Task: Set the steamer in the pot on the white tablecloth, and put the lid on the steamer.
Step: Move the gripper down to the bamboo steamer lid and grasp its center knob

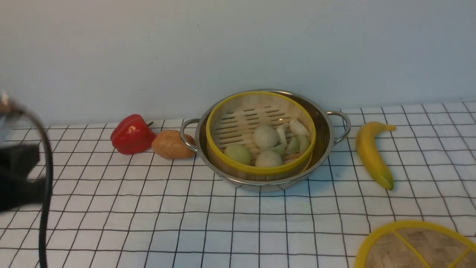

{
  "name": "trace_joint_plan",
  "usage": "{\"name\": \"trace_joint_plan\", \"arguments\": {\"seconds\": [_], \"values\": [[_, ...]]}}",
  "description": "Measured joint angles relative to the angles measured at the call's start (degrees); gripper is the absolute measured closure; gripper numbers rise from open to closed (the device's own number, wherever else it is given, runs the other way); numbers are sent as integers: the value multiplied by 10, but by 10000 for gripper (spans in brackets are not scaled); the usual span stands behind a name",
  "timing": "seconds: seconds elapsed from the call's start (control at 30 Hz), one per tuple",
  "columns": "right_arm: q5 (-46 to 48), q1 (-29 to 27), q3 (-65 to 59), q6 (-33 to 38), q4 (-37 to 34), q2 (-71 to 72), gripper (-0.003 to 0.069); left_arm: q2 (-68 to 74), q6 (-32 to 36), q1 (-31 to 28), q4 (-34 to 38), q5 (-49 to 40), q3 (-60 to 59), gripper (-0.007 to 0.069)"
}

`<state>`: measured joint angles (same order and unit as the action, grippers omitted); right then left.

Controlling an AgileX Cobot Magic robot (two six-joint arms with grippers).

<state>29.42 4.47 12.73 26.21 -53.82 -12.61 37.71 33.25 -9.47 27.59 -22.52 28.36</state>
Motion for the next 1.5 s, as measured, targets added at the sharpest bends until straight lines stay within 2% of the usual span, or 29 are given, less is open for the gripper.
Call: {"name": "trace_joint_plan", "arguments": {"seconds": [0.17,0.47,0.73,1.13,1.37,1.47,1.5], "values": [[3,0,0,0,0,0,417,-186,52,-24,7,61,-166,553],[7,0,0,0,0,0,417,-339,60,-27,-1,59,-283,539],[8,0,0,0,0,0,417,-376,58,-27,3,9,-288,529],[9,6,0,2,1,0,417,-377,58,-27,3,4,-288,503],[-25,6,27,6,12,0,417,-377,58,-27,3,2,-288,494],[11,6,76,28,31,0,417,-377,58,-27,3,1,-288,487],[66,6,118,50,68,-2,417,-377,58,-27,3,1,-288,487]]}}
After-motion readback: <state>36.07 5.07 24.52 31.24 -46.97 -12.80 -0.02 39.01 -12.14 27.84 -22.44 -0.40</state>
